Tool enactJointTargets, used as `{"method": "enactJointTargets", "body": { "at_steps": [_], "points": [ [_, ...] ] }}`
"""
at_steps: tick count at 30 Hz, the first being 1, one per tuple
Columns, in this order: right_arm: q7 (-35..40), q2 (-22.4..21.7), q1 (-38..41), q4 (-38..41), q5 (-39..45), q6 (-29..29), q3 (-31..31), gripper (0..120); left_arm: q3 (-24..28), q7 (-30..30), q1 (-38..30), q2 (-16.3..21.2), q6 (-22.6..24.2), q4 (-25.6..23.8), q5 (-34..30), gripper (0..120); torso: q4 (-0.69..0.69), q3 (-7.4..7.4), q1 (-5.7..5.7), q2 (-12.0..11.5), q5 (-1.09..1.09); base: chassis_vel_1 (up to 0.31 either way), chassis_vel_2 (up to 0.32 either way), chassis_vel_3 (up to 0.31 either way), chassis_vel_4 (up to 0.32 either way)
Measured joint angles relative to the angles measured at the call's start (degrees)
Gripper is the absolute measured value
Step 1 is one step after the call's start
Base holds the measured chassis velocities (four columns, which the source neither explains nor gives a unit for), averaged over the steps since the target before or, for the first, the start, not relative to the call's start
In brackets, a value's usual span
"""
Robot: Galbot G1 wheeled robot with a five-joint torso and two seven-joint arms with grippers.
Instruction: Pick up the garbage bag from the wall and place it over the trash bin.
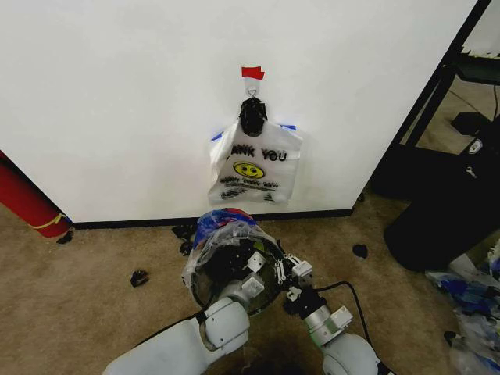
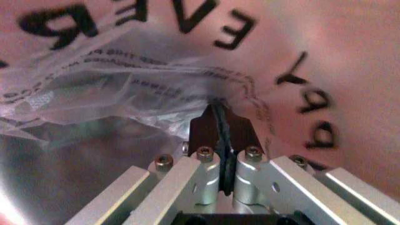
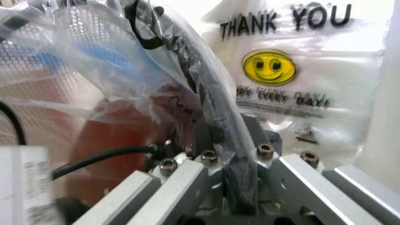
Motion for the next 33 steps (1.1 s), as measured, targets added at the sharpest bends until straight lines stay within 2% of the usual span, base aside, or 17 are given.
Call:
{"method": "enactJointTargets", "body": {
  "at_steps": [6, 12, 14, 19, 20, 24, 27, 28, 32, 33],
  "points": [
    [0.3, 0.2, 0.6, 0.1, 2.7, -1.1, -0.5, 0, -1.0, 0.5, 0.6, 1.4, -1.5, -2.2, -0.1, 0, 0.00, 0.00, 0.00, 0.0, 0.00, 0.000, 0.000, 0.000, 0.000],
    [0.4, 0.6, 3.4, -3.5, 13.0, -2.9, 0.4, 0, -3.3, 2.6, 6.4, 5.9, -2.8, -12.3, 0.3, 0, 0.00, 0.00, 0.00, 0.0, 0.00, 0.000, 0.000, 0.000, 0.000],
    [0.0, 0.6, 4.0, -4.4, 15.7, -3.2, 0.7, 0, -4.0, 3.3, 7.9, 6.8, -3.1, -14.1, 0.7, 0, -0.01, 0.00, 0.00, 0.0, -0.01, 0.000, 0.000, 0.000, 0.000],
    [-4.2, 1.1, 6.8, -8.8, 24.4, -3.8, 1.6, 0, -7.9, 8.2, 14.9, 11.0, -7.7, -21.1, 3.9, 0, 0.01, 0.00, 0.00, 0.0, -0.01, 0.000, 0.000, 0.000, 0.000],
    [-4.2, 1.1, 6.8, -8.8, 24.4, -3.8, 1.6, 0, -7.9, 8.2, 14.9, 11.0, -7.7, -21.1, 3.9, 0, 0.01, 0.00, 0.00, 0.0, -0.01, 0.000, 0.000, 0.000, 0.000],
    [-6.0, 1.3, 7.6, -10.2, 27.6, -3.8, 1.8, 0, -13.7, 12.0, 18.6, 13.5, -11.8, -25.2, 6.1, 0, -0.01, 0.00, 0.00, 0.0, -0.01, 0.000, 0.000, 0.000, 0.000],
    [-3.2, 1.3, 7.6, -9.5, 28.6, -5.2, 1.9, 0, -21.7, 16.0, 22.9, 15.7, -16.1, -28.5, 7.2, 0, 0.00, 0.00, 0.00, 0.0, -0.01, 0.000, 0.000, 0.000, 0.000],
    [-3.2, 1.3, 7.6, -9.5, 28.6, -5.2, 1.9, 0, -21.7, 16.0, 22.9, 15.7, -16.1, -28.5, 7.2, 0, 0.00, 0.00, 0.00, 0.0, -0.01, 0.000, 0.000, 0.000, 0.000],
    [-0.2, 1.0, 7.0, -7.4, 29.4, -7.4, 2.3, 0, -27.2, 19.9, 26.5, 17.2, -20.5, -31.0, 7.2, 8, 0.01, 0.00, 0.00, 0.0, -0.01, 0.000, 0.000, 0.000, 0.000],
    [0.3, 1.0, 6.8, -6.9, 29.7, -7.8, 2.4, 0, -28.0, 20.4, 26.9, 17.4, -21.1, -31.3, 7.2, 14, 0.01, 0.00, 0.00, 0.0, -0.02, 0.000, 0.000, 0.000, 0.000]
  ]
}}
